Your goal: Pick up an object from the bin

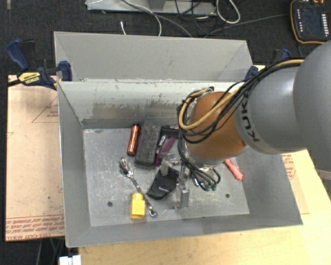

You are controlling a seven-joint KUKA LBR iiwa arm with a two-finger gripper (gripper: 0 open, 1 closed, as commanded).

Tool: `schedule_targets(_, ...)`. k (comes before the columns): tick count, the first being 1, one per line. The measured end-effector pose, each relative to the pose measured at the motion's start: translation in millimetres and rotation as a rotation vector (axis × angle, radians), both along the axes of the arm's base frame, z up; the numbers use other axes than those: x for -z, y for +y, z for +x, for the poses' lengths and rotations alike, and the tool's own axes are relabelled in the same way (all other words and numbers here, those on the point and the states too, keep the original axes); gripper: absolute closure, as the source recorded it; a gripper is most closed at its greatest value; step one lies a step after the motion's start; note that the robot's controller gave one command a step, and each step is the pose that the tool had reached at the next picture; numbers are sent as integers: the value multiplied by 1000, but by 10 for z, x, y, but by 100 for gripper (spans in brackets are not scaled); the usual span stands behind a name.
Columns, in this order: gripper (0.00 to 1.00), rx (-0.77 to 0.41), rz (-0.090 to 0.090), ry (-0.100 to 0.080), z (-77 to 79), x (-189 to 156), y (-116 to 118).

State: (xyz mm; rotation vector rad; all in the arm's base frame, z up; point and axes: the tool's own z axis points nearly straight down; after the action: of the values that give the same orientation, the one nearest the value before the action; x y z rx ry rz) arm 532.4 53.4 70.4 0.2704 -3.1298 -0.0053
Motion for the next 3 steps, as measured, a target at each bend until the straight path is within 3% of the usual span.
schedule_targets(1,0,6,2,-4,90,-1,19)
schedule_targets(2,100,4,2,0,36,-10,9)
schedule_targets(3,100,4,2,0,36,-10,8)
